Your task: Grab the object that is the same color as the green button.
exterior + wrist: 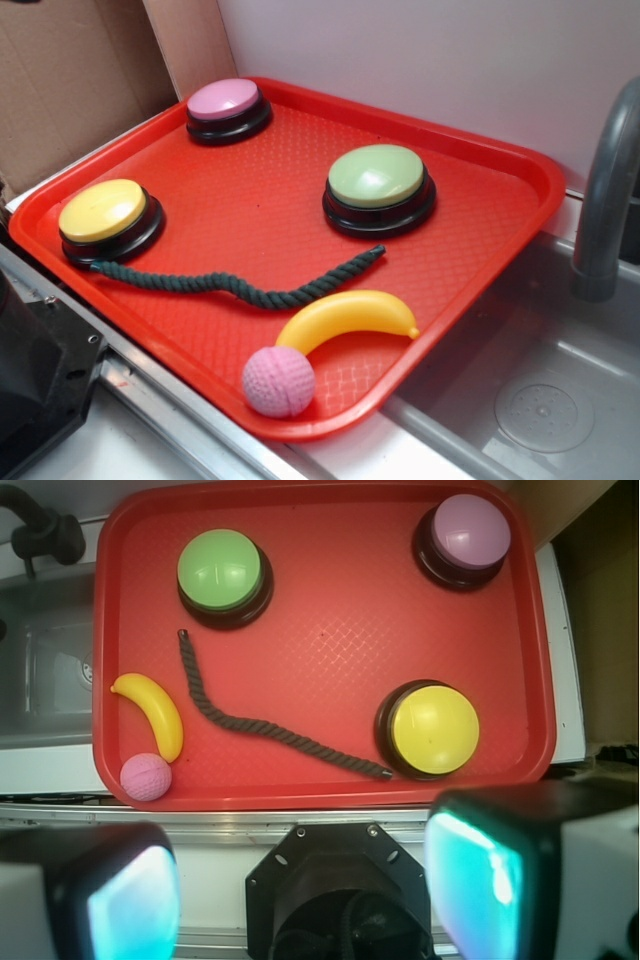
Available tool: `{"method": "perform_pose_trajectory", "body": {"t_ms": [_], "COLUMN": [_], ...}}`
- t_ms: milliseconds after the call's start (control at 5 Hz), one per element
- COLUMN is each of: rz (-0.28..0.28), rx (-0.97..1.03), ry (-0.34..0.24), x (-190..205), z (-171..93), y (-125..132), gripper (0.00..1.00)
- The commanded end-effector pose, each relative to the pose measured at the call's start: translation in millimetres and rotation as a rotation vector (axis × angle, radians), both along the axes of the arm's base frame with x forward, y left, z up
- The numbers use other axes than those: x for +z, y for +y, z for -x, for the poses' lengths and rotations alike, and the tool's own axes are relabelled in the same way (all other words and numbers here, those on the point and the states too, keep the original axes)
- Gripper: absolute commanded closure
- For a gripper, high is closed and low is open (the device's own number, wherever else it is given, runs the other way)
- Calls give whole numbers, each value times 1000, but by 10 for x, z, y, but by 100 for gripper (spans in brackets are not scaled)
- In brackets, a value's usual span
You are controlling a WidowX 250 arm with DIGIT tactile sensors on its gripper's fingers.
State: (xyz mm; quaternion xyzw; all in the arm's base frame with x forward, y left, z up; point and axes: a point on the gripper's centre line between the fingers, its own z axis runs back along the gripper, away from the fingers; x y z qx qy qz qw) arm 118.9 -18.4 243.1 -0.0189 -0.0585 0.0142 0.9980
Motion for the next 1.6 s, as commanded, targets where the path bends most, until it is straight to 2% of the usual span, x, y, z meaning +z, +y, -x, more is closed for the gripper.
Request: {"method": "perform_pose_trajectory", "body": {"t_ms": [0, 200, 400, 600, 800, 1000, 1200, 1400], "rz": [0, -73, -136, -128, -118, -84, -103, -75], "rx": [0, -206, -458, -706, -956, -1061, -1056, -1097], "ry": [0, -34, -32, -67, -78, -51, -32, -38], "x": [0, -57, -276, -587, -984, -1443, -1733, -1996], "z": [0, -145, -334, -502, -574, -611, -659, -679], "y": [0, -109, -269, -399, -482, -490, -376, -331], "gripper": [0, 0, 0, 0, 0, 0, 0, 0]}}
